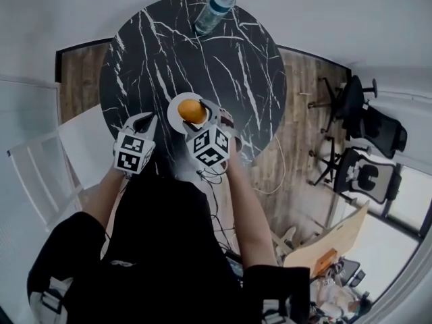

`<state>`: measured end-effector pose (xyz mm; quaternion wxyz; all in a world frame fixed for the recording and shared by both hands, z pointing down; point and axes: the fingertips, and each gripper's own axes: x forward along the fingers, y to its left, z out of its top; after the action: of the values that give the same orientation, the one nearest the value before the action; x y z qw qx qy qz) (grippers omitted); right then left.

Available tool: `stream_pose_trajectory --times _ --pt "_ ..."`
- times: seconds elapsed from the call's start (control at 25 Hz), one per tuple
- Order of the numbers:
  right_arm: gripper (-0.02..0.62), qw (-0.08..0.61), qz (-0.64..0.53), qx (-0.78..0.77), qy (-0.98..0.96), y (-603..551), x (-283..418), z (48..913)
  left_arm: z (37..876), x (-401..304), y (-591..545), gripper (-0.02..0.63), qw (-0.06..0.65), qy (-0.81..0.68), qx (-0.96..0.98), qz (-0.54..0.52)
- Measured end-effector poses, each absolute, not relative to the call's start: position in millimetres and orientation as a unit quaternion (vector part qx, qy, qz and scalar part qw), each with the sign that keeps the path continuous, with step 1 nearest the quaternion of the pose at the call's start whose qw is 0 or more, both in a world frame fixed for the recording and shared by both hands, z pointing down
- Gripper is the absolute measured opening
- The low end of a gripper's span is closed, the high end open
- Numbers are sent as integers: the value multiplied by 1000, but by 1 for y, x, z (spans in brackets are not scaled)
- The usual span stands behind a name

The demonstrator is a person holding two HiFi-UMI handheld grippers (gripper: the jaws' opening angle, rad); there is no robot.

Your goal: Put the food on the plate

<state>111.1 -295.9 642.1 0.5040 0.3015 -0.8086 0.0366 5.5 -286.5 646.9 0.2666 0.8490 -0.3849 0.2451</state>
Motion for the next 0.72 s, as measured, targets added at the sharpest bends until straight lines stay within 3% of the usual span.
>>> stream_pose_trajectory --times 0.72 --pt "325 519 153 277 -794 -291 121 709 679 18 -294 0 278 -358 844 285"
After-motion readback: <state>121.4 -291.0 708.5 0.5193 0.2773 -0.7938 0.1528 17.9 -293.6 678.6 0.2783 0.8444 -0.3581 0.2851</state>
